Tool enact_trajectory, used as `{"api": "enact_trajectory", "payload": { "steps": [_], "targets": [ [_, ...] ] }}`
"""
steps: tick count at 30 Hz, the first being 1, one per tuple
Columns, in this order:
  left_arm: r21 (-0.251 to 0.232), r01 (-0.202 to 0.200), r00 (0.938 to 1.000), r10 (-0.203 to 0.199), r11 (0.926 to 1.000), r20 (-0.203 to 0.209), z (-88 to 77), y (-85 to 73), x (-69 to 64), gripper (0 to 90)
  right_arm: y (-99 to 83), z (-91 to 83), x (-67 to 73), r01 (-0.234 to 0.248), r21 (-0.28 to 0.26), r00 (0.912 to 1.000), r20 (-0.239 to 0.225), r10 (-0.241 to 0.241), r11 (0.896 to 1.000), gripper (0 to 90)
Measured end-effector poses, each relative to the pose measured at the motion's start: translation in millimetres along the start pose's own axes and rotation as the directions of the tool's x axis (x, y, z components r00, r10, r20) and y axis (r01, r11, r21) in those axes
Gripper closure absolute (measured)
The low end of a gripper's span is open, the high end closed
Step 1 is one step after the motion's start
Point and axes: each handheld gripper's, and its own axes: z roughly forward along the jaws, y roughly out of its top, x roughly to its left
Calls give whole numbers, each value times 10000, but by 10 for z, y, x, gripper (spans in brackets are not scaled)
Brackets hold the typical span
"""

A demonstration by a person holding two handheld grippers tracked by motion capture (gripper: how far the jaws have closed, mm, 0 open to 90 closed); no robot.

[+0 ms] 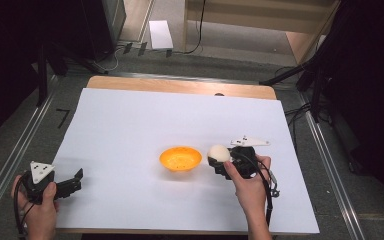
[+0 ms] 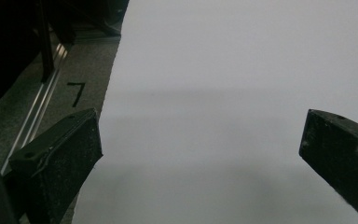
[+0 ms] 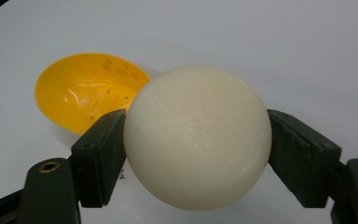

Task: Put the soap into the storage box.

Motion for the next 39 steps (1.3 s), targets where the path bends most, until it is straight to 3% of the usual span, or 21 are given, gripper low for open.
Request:
{"api": "enact_trajectory", "payload": {
  "steps": [39],
  "targets": [
    [43,-13,10000,13,10000,-21,1,2,0,0,160,328,453,616,243,9947,-839,-594,9978,251]
  ]
}}
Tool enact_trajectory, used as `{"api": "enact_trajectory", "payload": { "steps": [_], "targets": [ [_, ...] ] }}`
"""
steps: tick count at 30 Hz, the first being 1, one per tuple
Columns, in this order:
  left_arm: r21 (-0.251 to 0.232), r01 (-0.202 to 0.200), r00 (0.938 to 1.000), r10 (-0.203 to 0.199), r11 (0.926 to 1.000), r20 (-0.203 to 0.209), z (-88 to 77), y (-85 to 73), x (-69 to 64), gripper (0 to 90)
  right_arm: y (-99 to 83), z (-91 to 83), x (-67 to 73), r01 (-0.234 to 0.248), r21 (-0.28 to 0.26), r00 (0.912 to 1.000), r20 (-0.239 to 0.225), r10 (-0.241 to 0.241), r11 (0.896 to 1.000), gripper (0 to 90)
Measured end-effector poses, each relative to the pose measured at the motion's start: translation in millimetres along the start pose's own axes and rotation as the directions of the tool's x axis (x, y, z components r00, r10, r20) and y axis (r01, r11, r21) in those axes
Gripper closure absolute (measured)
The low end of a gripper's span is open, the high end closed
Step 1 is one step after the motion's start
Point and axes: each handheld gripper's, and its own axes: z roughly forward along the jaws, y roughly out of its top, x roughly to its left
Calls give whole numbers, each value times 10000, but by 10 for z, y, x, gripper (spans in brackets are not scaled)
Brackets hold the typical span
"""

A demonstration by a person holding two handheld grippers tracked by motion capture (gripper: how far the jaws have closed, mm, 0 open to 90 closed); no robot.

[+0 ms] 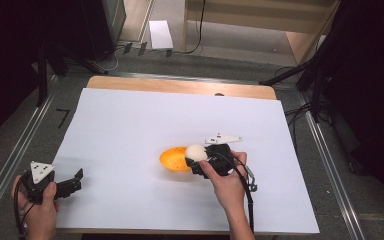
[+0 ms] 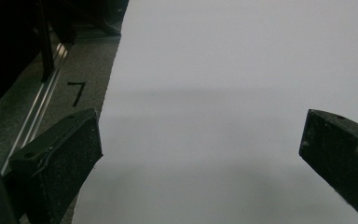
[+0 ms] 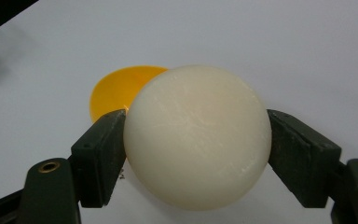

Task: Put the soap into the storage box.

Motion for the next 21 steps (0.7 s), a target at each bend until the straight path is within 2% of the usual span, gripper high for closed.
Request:
{"api": "enact_trajectory", "payload": {
  "steps": [11,21],
  "targets": [
    [-30,1,10000,-1,10000,14,3,-1,-1,0,35,146,121,108,144,9998,-192,-106,9998,251],
    [2,-17,10000,17,10000,6,3,-1,-2,0,56,290,210,-136,290,9999,-61,137,9995,250]
  ]
}}
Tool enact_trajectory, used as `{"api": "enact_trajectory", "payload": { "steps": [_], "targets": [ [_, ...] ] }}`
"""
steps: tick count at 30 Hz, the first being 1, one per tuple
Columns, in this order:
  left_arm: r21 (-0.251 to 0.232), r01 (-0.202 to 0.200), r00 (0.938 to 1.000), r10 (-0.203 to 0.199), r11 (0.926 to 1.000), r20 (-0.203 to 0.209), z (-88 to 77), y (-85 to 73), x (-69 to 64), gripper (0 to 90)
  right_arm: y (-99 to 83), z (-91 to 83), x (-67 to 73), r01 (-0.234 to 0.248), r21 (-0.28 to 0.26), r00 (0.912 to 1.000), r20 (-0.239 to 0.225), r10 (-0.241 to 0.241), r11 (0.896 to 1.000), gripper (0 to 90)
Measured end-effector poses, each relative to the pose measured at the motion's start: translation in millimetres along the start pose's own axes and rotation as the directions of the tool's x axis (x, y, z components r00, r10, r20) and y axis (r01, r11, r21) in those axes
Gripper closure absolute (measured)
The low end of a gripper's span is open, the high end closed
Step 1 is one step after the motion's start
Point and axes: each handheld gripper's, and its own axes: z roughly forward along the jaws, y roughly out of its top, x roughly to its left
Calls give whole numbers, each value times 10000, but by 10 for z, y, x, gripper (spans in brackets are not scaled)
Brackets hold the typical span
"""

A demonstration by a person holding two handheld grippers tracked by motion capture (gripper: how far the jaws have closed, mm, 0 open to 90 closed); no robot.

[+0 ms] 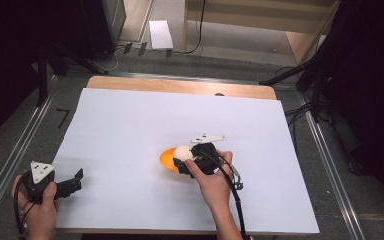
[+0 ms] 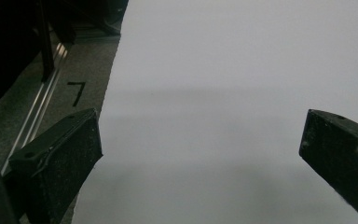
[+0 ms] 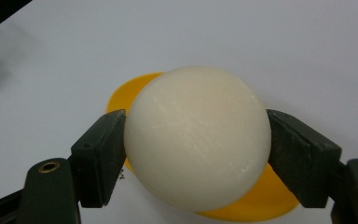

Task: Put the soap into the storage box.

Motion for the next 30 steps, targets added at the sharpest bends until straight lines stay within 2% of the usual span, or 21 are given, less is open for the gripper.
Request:
{"api": "enact_trajectory", "payload": {
  "steps": [11,12,13,14,16,21,30],
  "targets": [
    [2,-1,10000,1,10000,-3,0,0,-1,0,-14,125,45,-204,200,9993,309,198,9996,261],
    [7,-1,10000,1,10000,-3,0,0,-1,0,-13,119,45,-273,99,9992,289,270,9996,344],
    [7,-1,10000,1,10000,-3,0,0,-1,0,-13,119,45,-273,99,9992,289,270,9996,344],
    [21,6,10000,-6,10000,-1,0,0,-1,0,-2,55,20,-528,-513,9978,385,549,9973,548],
    [-1,-2,10000,2,10000,-15,0,0,-2,0,16,12,-13,-804,-728,9963,243,824,9941,517],
    [-17,20,10000,-20,10000,18,0,0,1,0,-11,-2,-43,-751,-598,9969,173,763,9954,468],
    [-1,24,10000,-24,10000,14,0,0,1,0,-81,-70,-114,-618,-756,9979,165,632,9952,408]
  ]
}}
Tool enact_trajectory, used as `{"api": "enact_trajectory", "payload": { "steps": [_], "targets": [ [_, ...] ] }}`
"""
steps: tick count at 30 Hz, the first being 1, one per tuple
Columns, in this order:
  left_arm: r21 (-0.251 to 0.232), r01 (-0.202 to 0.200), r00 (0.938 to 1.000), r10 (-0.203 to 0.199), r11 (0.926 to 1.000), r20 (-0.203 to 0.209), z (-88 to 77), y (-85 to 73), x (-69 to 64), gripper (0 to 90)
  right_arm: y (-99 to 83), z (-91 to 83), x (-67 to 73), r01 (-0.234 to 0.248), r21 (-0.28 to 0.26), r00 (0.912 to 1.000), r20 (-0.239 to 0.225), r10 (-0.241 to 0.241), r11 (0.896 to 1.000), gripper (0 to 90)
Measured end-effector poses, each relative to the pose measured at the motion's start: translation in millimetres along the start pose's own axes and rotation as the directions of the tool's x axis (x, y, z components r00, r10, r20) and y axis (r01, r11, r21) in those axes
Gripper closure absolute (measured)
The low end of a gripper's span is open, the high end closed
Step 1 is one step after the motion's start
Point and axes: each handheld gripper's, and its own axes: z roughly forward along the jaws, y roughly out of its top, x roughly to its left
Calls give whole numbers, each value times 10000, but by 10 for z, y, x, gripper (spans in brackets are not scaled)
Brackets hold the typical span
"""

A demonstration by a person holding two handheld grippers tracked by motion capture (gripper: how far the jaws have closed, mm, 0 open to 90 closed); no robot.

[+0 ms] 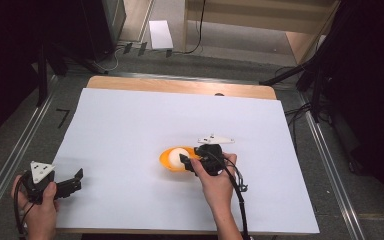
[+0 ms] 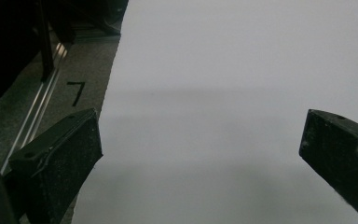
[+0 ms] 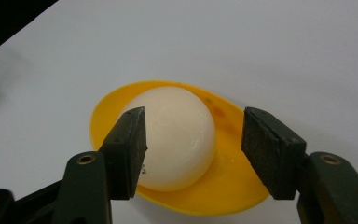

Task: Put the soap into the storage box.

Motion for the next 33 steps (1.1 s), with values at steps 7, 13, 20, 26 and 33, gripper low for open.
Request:
{"api": "enact_trajectory", "payload": {
  "steps": [7,13,20,26,33],
  "targets": [
    [-3,-23,10000,23,10000,-31,0,-1,-5,0,-50,-159,-151,-137,-352,9996,225,145,9993,322],
    [-3,-23,10000,23,10000,-32,0,-1,-4,0,-84,-245,-255,-140,-432,9989,450,159,9990,280],
    [1,-21,10000,21,10000,-24,0,-1,-3,0,-144,-309,-354,-131,-422,9969,768,163,9990,222],
    [-9,-39,10000,39,10000,-25,1,-1,-4,0,-203,-399,-456,-238,-508,9960,845,281,9984,213],
    [-14,-48,10000,48,10000,-28,-1,-1,-5,0,-286,-463,-561,-249,-417,9960,846,284,9988,207]
  ]
}}
